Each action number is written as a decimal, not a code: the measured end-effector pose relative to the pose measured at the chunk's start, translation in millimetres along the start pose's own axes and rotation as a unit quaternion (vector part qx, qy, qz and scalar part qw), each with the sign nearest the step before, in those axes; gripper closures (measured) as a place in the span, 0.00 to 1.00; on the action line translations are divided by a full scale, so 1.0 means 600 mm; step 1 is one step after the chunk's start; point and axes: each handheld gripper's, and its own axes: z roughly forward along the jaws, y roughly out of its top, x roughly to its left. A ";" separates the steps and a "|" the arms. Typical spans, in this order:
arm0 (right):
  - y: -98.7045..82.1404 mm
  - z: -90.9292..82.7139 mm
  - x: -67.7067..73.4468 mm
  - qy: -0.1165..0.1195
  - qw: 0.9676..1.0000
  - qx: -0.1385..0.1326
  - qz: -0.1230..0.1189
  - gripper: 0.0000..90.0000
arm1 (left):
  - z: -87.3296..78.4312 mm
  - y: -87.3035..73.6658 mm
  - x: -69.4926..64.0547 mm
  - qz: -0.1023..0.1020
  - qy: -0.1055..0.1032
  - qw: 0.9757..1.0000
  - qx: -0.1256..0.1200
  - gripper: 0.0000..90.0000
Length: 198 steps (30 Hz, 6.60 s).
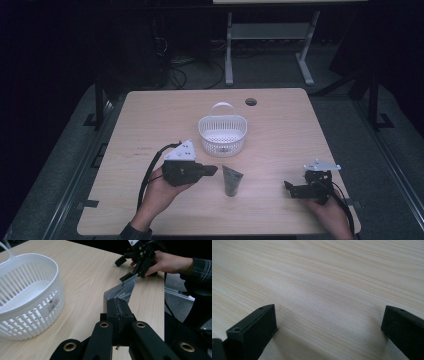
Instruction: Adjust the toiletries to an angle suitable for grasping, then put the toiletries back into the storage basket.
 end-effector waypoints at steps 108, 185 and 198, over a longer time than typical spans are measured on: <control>0.000 0.000 0.000 -0.003 1.000 0.000 0.004 0.00 | 0.078 0.072 0.003 0.024 -0.011 0.997 0.076 0.14; 0.000 0.000 0.000 -0.002 1.000 0.000 0.004 0.00 | 0.054 0.082 0.031 0.019 0.032 0.994 0.104 0.33; 0.000 0.000 0.000 -0.002 1.000 0.000 0.004 0.00 | 0.030 0.081 0.046 0.007 0.047 0.994 0.098 0.33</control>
